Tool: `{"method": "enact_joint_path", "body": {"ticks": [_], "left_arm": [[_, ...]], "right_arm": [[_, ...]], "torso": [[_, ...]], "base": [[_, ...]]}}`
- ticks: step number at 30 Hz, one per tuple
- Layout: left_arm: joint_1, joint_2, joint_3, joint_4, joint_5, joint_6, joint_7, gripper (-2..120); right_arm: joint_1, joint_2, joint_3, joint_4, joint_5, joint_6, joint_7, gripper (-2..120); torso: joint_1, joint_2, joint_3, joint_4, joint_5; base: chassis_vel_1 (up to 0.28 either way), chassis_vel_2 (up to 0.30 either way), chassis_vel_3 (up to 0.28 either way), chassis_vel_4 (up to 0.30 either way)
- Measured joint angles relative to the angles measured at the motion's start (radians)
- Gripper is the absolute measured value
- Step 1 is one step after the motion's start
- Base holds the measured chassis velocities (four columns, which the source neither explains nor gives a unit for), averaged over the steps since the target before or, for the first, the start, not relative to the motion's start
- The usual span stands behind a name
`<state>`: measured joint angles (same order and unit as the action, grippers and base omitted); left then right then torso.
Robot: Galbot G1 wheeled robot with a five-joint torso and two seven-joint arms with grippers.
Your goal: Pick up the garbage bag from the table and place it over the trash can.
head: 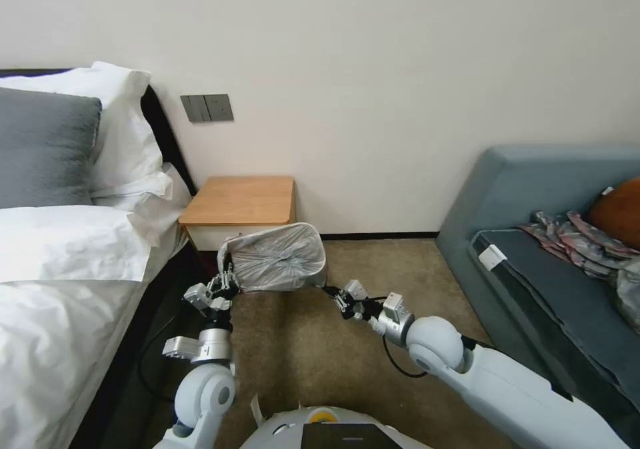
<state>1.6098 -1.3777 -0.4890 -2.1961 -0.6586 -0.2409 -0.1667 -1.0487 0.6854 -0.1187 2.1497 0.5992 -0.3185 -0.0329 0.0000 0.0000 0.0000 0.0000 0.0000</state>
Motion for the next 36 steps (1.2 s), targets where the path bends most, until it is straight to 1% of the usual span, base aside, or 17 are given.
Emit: {"method": "enact_joint_path", "body": {"ticks": [1,2,5,6,8,10,12,18,19,21,24,27,29,30,32,33,36], "left_arm": [[-0.001,0.000,-0.001,0.000,-0.006,0.001,-0.003,7],[-0.001,0.000,-0.001,0.000,-0.006,0.001,-0.003,7],[-0.002,0.000,-0.002,-0.003,-0.011,0.005,-0.008,7],[-0.002,0.000,-0.002,-0.003,-0.011,0.005,-0.008,7],[0.000,-0.001,-0.002,-0.003,-0.011,0.006,-0.009,7],[0.001,-0.001,-0.003,-0.003,-0.011,0.007,-0.009,7],[0.000,-0.002,-0.007,0.000,-0.010,0.007,-0.009,7],[-0.001,-0.002,-0.020,0.016,-0.052,0.010,-0.011,7],[-0.001,-0.002,-0.020,0.016,-0.052,0.010,-0.011,7],[-0.003,-0.002,-0.024,0.024,-0.073,0.013,-0.005,7],[-0.004,-0.001,-0.028,0.027,-0.099,0.018,0.001,7],[-0.008,0.003,-0.033,0.032,-0.149,0.031,0.015,7],[-0.010,0.004,-0.034,0.033,-0.154,0.033,0.018,7],[-0.012,0.007,-0.035,0.035,-0.165,0.037,0.023,7],[-0.014,0.014,-0.044,0.035,-0.204,0.055,0.038,7],[-0.014,0.014,-0.044,0.035,-0.204,0.055,0.038,7],[-0.015,0.024,-0.049,0.030,-0.232,0.066,0.052,7]], "right_arm": [[-0.010,-0.001,0.006,0.007,0.000,0.000,-0.005,14],[-0.010,-0.001,0.006,0.007,0.000,0.000,-0.005,14],[-0.029,0.003,0.014,0.009,-0.004,0.003,-0.009,27],[-0.029,0.003,0.014,0.009,-0.004,0.003,-0.009,27],[-0.045,0.006,0.020,0.015,-0.012,0.004,-0.009,39],[-0.054,0.005,0.028,0.019,-0.018,0.008,-0.009,42],[-0.085,-0.002,0.049,0.034,-0.024,0.025,-0.008,51],[-0.272,0.002,0.168,0.098,-0.020,0.108,0.072,75],[-0.272,0.002,0.168,0.098,-0.020,0.108,0.072,75],[-0.346,0.035,0.236,0.090,-0.034,0.150,0.069,86],[-0.376,0.074,0.288,0.074,-0.027,0.177,0.052,94],[-0.363,0.178,0.354,0.066,0.130,0.177,0.040,100],[-0.353,0.198,0.360,0.064,0.173,0.174,0.037,100],[-0.332,0.231,0.363,0.063,0.250,0.170,0.038,100],[-0.270,0.316,0.357,0.065,0.485,0.158,0.077,100],[-0.270,0.316,0.357,0.065,0.485,0.158,0.077,100],[-0.211,0.407,0.341,0.050,0.728,0.150,0.113,100]], "torso": [[0.000,0.000,0.000,0.0000,-0.0002],[0.000,0.000,0.000,0.0000,-0.0002],[0.000,0.000,0.000,-0.0001,0.0000],[0.000,0.000,0.000,-0.0001,0.0000],[0.000,0.000,0.000,0.0001,0.0000],[0.000,0.000,0.000,0.0001,-0.0001],[0.000,0.000,0.000,0.0002,0.0001],[0.000,0.000,0.000,-0.0003,-0.0001],[0.000,0.000,0.000,-0.0003,-0.0001],[0.000,0.000,0.000,-0.0003,0.0000],[0.000,0.000,0.000,-0.0004,-0.0002],[0.000,0.000,0.000,-0.0001,-0.0002],[0.000,0.000,0.000,-0.0001,-0.0002],[0.000,0.000,0.000,-0.0001,-0.0001],[0.000,0.000,0.000,0.0002,-0.0002],[0.000,0.000,0.000,0.0002,-0.0002],[0.000,0.000,0.000,0.0002,-0.0001]], "base": [[0.000,0.000,0.000,0.000],[0.000,0.000,0.000,0.000],[0.000,0.000,0.000,0.000],[0.000,0.000,0.000,0.000],[0.000,0.000,0.000,0.000],[0.000,0.000,0.000,0.000],[0.000,0.000,0.000,0.000],[0.000,0.000,0.000,0.000],[0.000,0.000,0.000,0.000],[0.000,0.000,0.000,0.000],[0.000,0.000,0.000,0.000],[0.000,0.000,0.000,0.000],[0.000,0.000,0.000,0.000],[0.000,0.000,0.000,0.000],[0.000,0.000,0.000,0.000],[0.000,0.000,0.000,0.000],[0.000,0.000,0.000,0.000]]}}
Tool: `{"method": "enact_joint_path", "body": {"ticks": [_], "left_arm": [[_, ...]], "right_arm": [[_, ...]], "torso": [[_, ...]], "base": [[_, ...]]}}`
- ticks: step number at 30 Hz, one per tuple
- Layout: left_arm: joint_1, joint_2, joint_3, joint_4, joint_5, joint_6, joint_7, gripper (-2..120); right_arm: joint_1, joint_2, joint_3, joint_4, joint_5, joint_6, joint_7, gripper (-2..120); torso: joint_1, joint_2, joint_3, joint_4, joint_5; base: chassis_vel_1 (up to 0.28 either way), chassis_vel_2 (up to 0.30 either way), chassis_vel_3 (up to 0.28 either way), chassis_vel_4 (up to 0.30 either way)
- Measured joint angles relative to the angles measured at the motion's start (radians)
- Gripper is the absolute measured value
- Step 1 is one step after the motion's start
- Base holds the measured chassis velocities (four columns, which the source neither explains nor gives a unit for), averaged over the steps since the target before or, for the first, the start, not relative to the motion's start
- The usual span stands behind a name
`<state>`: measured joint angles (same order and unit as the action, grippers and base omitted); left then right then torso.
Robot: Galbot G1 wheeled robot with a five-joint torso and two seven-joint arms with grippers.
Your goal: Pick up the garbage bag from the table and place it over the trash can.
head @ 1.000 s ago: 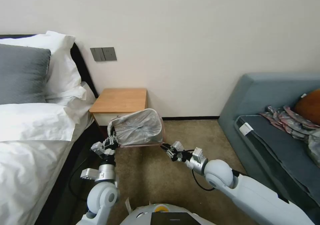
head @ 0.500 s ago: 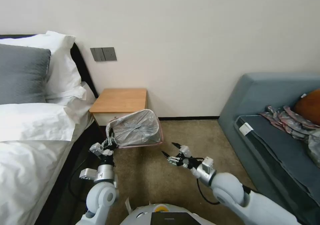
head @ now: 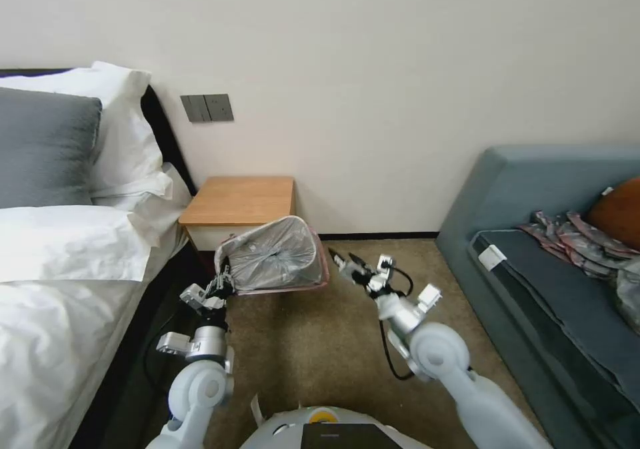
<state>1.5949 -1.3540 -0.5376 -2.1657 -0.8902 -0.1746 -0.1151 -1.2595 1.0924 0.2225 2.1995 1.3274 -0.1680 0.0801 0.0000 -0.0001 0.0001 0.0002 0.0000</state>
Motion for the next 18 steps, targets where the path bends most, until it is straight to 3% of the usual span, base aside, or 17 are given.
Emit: {"method": "enact_joint_path", "body": {"ticks": [5,9,18], "left_arm": [[0.000,0.007,-0.001,-0.020,-0.042,0.017,0.001,7],[-0.004,0.011,0.000,-0.034,-0.052,0.026,-0.003,7],[-0.004,0.009,0.001,-0.044,-0.051,0.032,-0.011,7]], "right_arm": [[0.067,0.083,-0.021,-0.049,0.184,-0.001,0.006,100],[0.098,0.147,-0.026,-0.088,0.256,0.002,0.000,100],[0.095,0.165,-0.033,-0.082,0.252,0.011,-0.003,100]], "torso": [[0.000,0.000,0.000,0.0000,-0.0003],[0.000,0.000,0.000,-0.0001,-0.0001],[0.000,0.000,0.000,-0.0002,0.0000]], "base": [[0.000,0.000,0.000,0.000],[0.000,0.000,0.000,0.000],[0.000,0.000,0.000,0.000]]}}
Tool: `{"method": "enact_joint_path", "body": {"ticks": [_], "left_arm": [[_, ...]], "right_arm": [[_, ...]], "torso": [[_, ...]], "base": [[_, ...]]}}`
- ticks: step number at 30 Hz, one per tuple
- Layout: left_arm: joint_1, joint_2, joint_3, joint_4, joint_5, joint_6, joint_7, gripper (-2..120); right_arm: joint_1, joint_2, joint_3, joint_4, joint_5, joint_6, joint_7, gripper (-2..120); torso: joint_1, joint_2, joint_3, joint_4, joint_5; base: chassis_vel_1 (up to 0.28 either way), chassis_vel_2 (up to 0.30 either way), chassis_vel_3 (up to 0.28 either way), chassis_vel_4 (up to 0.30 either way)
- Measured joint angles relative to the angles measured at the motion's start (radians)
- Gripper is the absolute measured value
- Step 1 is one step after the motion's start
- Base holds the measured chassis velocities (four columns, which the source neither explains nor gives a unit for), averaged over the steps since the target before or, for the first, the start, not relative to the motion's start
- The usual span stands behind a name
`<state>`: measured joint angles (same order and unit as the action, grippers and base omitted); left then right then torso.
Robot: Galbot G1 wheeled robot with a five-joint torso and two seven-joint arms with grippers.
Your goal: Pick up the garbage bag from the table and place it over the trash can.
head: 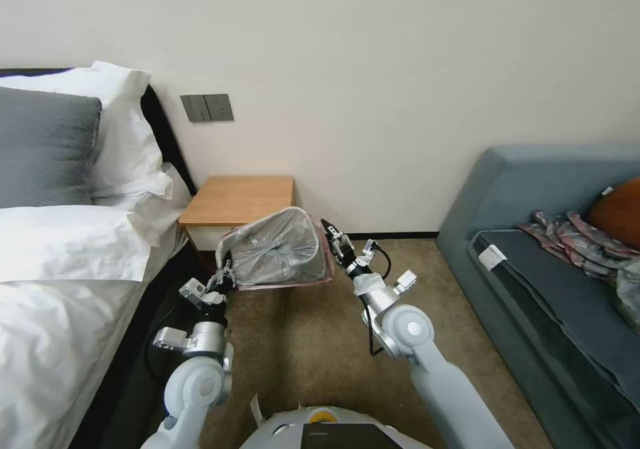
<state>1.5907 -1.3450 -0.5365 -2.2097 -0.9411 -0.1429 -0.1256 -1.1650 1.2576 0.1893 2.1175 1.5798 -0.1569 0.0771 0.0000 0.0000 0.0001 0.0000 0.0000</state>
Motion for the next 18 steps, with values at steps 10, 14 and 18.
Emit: {"method": "enact_joint_path", "body": {"ticks": [10,14,18], "left_arm": [[0.001,-0.007,0.007,-0.005,0.018,0.000,-0.020,7],[0.001,-0.012,0.011,-0.010,0.019,0.000,-0.023,7],[0.000,-0.017,0.015,-0.010,0.022,0.001,-0.025,7]], "right_arm": [[-0.007,-0.020,-0.010,0.026,-0.029,-0.002,0.004,76],[-0.007,-0.023,-0.015,0.026,-0.036,-0.002,0.004,62],[-0.005,-0.026,-0.019,0.029,-0.037,-0.002,0.004,49]], "torso": [[0.000,0.000,0.000,-0.0001,0.0001],[0.000,0.000,0.000,0.0000,0.0001],[0.000,0.000,0.000,0.0001,0.0000]], "base": [[0.000,0.000,0.000,0.000],[0.000,0.000,0.000,0.000],[0.000,0.000,0.000,0.000]]}}
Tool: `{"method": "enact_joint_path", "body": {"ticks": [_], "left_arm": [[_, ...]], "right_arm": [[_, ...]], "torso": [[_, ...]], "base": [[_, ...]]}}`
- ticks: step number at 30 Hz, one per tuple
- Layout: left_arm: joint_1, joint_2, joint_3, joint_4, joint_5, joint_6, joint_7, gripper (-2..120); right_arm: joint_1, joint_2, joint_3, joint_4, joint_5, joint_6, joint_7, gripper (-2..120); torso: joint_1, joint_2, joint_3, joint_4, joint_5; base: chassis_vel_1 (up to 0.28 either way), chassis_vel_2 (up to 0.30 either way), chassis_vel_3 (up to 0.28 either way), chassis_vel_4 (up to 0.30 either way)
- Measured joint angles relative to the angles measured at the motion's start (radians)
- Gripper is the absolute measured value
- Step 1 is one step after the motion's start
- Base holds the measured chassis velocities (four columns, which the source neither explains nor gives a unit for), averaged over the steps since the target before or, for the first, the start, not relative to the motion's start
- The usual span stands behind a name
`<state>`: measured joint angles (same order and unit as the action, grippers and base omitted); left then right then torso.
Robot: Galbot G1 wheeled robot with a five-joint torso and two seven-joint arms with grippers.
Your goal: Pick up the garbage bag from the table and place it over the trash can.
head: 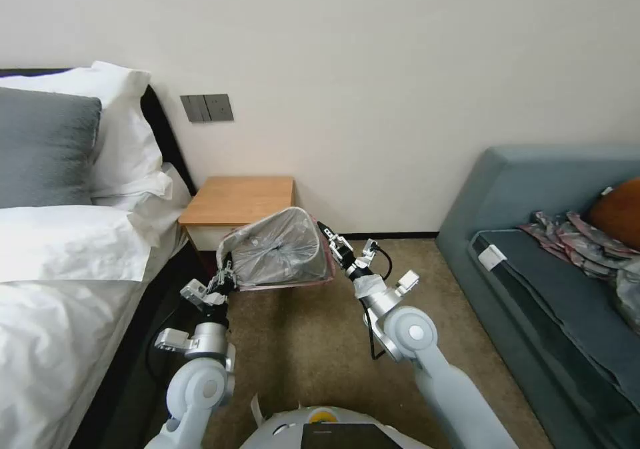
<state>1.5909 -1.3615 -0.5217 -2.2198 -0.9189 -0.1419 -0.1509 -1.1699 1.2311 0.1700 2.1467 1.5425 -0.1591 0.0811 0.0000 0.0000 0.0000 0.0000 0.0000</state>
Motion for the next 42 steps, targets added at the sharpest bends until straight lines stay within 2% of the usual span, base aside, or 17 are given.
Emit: {"method": "enact_joint_path", "body": {"ticks": [1,4,5,8,9,13,15,25,42], "left_arm": [[0.000,0.000,0.000,0.000,0.000,0.000,0.000,7],[-0.003,-0.001,0.002,0.001,0.003,0.002,-0.003,7],[-0.003,-0.001,0.002,0.001,0.003,0.002,-0.003,7],[-0.005,-0.001,0.004,0.002,0.005,0.004,-0.004,7],[-0.005,-0.001,0.004,0.002,0.005,0.004,-0.004,7],[-0.005,-0.003,0.008,0.002,0.007,0.004,-0.004,7],[-0.004,-0.003,0.008,0.002,0.007,0.004,-0.004,7],[0.006,-0.003,0.007,-0.008,0.008,0.004,0.001,7],[0.028,0.002,0.006,-0.070,-0.048,0.019,0.027,7]], "right_arm": [[0.000,0.000,0.000,0.000,0.000,0.000,0.000,49],[-0.001,0.000,-0.001,0.001,0.000,0.003,0.000,34],[-0.001,0.000,-0.001,0.001,0.000,0.003,0.000,34],[-0.003,0.001,-0.003,0.002,-0.002,0.004,0.000,21],[-0.003,0.001,-0.003,0.002,-0.002,0.004,0.000,21],[-0.002,0.006,-0.005,0.001,-0.006,0.010,0.008,3],[-0.002,0.007,-0.005,0.000,-0.009,0.012,0.011,0],[-0.004,0.014,-0.003,-0.003,-0.023,0.021,0.028,0],[0.088,0.007,-0.025,-0.129,-0.132,0.018,0.005,0]], "torso": [[0.000,0.000,0.000,0.0000,0.0000],[0.000,0.000,0.000,0.0000,0.0000],[0.000,0.000,0.000,0.0000,0.0000],[0.000,0.000,0.000,0.0000,0.0000],[0.000,0.000,0.000,0.0000,0.0000],[0.000,0.000,0.000,0.0000,0.0000],[0.000,0.000,0.000,0.0000,0.0000],[0.000,0.000,0.000,0.0000,0.0000],[0.000,0.000,0.000,0.0001,0.0000]], "base": [[0.000,0.000,0.000,0.000],[0.000,0.000,0.000,0.000],[0.000,0.000,0.000,0.000],[0.000,0.000,0.000,0.000],[0.000,0.000,0.000,0.000],[0.000,0.000,0.000,0.000],[0.000,0.000,0.000,0.000],[0.000,0.000,0.000,0.000],[0.000,0.000,0.000,0.000]]}}
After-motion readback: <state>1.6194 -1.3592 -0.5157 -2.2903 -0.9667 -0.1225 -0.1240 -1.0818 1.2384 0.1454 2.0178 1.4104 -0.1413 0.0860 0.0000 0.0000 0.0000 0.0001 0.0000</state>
